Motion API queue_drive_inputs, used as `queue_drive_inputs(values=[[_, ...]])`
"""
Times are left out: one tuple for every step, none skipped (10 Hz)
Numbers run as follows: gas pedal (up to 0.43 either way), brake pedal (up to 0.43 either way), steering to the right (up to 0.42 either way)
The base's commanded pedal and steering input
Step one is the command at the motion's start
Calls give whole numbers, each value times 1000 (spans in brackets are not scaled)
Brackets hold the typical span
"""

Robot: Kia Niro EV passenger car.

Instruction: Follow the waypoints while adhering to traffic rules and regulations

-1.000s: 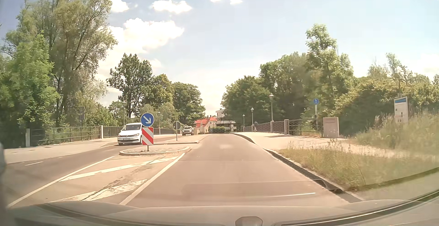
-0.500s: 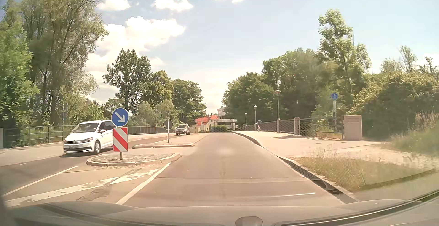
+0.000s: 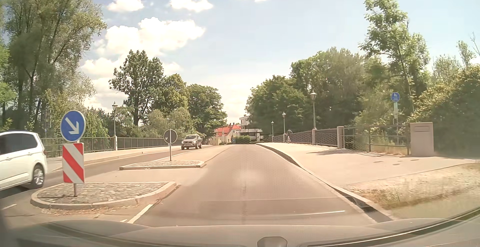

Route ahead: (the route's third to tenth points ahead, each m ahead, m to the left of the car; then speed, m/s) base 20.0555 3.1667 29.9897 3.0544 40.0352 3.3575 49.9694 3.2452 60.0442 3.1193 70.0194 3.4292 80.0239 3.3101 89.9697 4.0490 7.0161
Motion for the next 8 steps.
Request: queue_drive_inputs(values=[[189,0,-13],[189,0,-10],[189,0,-9],[189,0,-8],[189,0,-7],[189,0,-5],[189,0,-4],[189,0,-4]])
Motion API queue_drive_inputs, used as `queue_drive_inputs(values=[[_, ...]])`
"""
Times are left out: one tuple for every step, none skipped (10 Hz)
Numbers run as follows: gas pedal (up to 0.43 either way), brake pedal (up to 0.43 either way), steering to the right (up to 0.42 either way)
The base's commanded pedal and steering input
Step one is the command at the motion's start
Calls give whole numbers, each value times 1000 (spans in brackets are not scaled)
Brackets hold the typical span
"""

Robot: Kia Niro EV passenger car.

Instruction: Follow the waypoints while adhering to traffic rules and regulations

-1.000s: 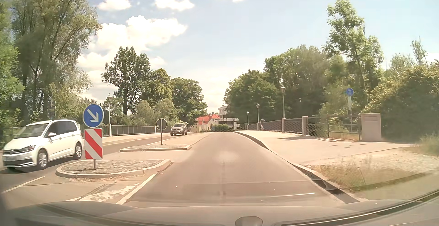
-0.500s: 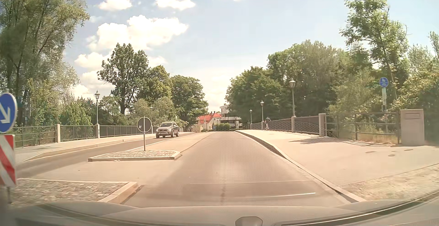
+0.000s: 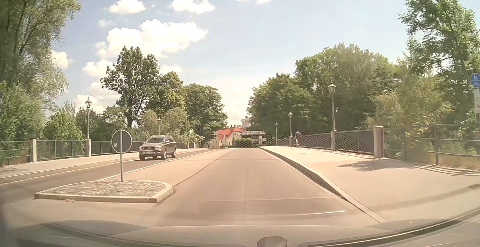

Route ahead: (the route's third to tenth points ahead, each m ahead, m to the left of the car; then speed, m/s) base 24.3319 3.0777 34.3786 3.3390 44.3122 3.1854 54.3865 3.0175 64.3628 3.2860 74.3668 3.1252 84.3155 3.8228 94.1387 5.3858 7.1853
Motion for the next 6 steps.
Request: queue_drive_inputs(values=[[189,0,-5],[189,0,-7],[189,0,-9],[189,0,-10],[189,0,-9],[189,0,-10]])
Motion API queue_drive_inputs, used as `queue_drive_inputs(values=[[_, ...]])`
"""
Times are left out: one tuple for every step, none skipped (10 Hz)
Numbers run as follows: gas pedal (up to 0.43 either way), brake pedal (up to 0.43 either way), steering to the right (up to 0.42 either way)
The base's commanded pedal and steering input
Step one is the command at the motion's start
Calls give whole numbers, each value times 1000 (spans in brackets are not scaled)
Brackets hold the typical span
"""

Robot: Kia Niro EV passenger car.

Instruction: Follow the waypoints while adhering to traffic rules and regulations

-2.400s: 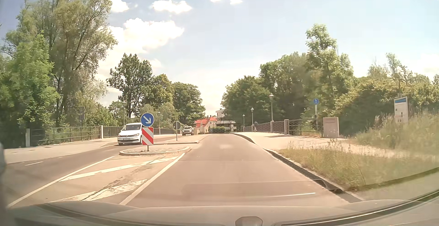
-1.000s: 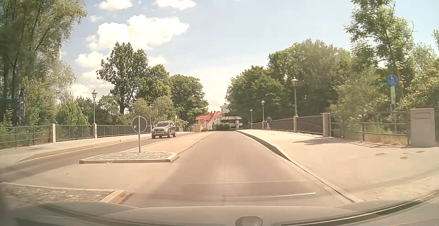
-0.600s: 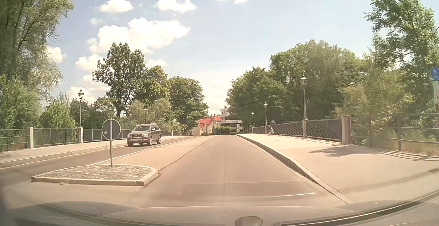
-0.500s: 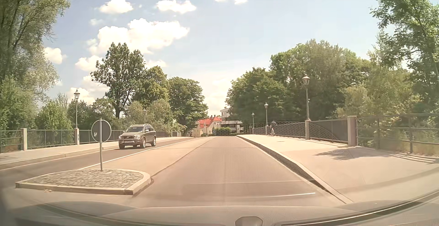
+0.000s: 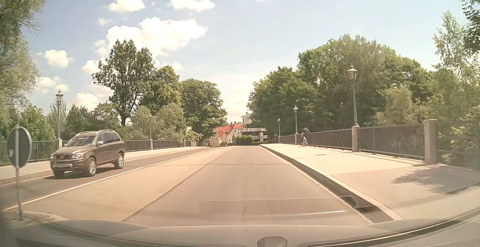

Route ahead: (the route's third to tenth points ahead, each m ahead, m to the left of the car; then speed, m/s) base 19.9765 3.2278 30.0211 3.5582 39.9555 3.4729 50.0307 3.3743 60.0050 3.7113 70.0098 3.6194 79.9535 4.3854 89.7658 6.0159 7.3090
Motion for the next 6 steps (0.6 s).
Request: queue_drive_inputs(values=[[189,0,-11],[189,0,-10],[189,0,-10],[189,0,-10],[189,0,-10],[189,0,-8]])
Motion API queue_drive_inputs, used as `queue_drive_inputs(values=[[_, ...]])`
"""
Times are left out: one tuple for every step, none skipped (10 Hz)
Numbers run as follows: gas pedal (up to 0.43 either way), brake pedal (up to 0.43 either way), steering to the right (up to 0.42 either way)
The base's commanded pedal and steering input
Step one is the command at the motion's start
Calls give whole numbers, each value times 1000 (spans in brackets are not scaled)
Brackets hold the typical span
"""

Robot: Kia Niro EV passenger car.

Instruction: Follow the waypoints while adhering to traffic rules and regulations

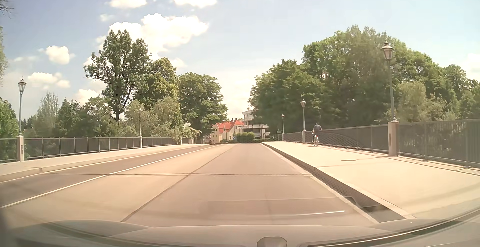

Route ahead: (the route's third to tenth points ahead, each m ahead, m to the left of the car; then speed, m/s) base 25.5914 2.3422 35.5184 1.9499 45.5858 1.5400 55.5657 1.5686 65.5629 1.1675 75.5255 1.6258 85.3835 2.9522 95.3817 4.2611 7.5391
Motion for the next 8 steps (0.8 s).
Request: queue_drive_inputs(values=[[189,0,-6],[189,0,-6],[189,0,-6],[189,0,-8],[189,0,-10],[189,0,-10],[189,0,-9],[189,0,-9]])
